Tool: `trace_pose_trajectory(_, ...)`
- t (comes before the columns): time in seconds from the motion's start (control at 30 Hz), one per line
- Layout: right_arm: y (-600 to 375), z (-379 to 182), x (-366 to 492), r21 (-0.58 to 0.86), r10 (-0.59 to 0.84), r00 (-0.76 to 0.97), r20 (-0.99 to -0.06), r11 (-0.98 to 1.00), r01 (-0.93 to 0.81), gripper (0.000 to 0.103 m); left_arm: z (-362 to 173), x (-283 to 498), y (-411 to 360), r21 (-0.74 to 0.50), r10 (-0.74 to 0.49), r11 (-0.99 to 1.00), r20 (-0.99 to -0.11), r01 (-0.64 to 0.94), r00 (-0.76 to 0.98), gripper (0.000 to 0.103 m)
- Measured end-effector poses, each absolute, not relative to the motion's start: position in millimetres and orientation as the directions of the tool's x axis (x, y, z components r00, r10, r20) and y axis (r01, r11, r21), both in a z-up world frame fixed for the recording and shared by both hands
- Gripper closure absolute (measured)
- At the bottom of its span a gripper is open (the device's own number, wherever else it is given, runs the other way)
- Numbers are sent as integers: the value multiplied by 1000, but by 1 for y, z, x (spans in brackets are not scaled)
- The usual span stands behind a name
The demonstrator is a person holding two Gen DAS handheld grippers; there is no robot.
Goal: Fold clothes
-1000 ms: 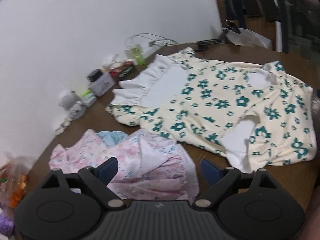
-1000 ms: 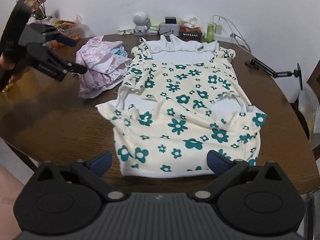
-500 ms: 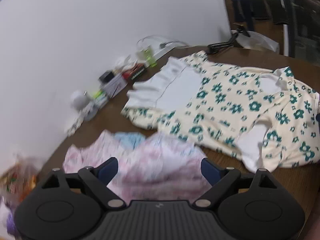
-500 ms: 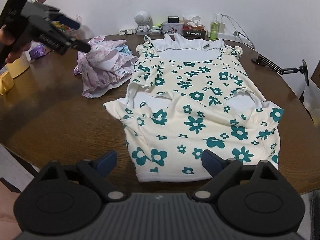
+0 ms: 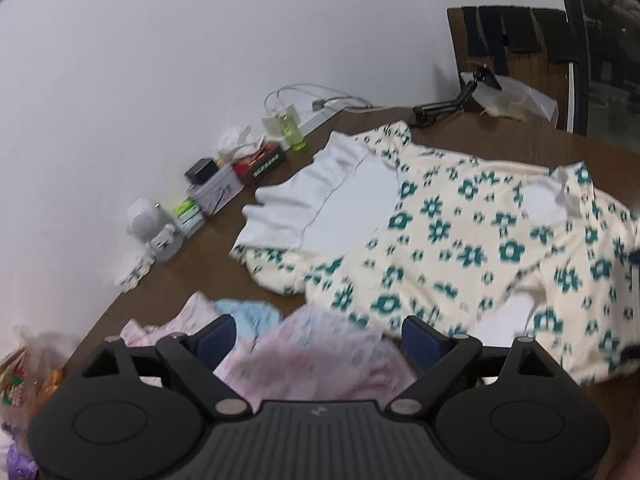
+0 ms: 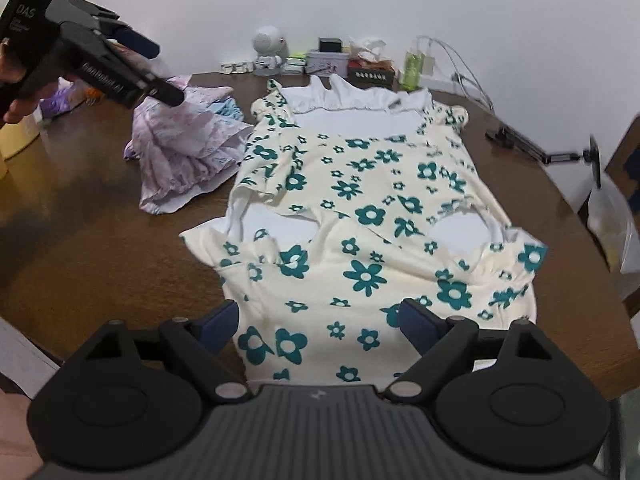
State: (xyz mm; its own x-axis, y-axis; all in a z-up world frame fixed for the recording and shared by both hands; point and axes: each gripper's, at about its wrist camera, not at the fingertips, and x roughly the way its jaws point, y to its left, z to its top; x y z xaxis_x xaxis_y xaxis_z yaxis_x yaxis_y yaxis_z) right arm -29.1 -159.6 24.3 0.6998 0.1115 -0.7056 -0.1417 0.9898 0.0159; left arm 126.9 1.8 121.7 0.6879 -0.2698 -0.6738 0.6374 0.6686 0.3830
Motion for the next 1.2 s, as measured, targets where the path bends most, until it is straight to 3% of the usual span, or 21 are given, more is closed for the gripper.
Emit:
trace_pose_trajectory(0.13,-153,25,-39,-6,127,746,-654,985,-172,1,111,114,13,320,-338,717,-617,619,711,13)
trace_pose_trajectory(0.27,-144,26,-45,-74,120,795,-595,976,-203,0,97,96,28,236,-384,792,-524,563,760,6)
trace_pose_trajectory(0.43,-152,19,-38,-17,135,779,-613,983,-183,0,74,84,24,222,-424,780,-500,585,755,6)
trace_pose_trajectory(0.63,-158,14,-43,29,138,778,-613,988,-152,0,54,90,33,20,-512,819,-424,573,747,6)
trace_pose_trajectory(0.8,-157,15,-49,31,131,782,-610,989,-141,0,54,99,44,-91,-565,802,-434,590,702,6)
trace_pose_trajectory(1.2,-157,15,-53,26,102,780,-617,994,-109,0,38,110,51,-68,-474,853,-515,517,714,6)
